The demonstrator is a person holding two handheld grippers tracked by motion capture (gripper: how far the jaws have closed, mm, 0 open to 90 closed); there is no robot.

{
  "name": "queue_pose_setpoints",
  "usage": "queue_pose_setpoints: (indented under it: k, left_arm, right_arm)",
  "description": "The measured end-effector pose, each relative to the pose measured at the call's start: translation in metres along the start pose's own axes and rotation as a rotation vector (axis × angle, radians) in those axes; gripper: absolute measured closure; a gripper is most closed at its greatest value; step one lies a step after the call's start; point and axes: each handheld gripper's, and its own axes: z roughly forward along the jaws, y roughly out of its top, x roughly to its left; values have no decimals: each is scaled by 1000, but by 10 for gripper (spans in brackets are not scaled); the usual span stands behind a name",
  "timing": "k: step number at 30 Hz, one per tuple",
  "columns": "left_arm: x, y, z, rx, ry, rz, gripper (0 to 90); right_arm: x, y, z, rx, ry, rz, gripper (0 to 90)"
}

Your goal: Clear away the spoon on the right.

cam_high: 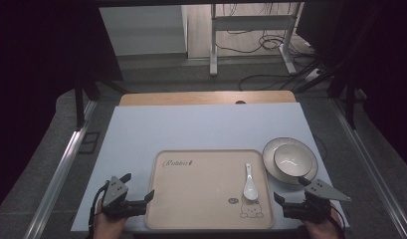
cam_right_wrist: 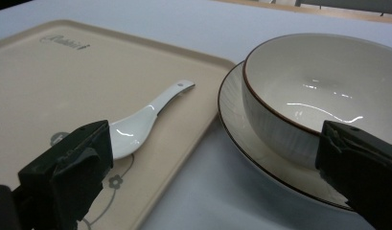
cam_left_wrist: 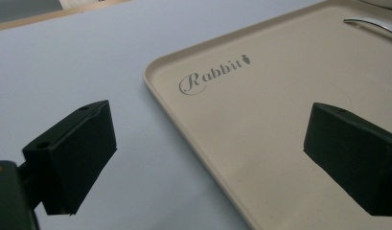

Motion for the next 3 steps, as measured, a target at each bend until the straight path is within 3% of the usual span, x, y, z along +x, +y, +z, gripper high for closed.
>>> queue_pose_setpoints:
  k: [3]
  left_arm:
    - [0,1,1,0,0,3,39]
  right_arm:
    - [-1,-1,1,6,0,-1,0]
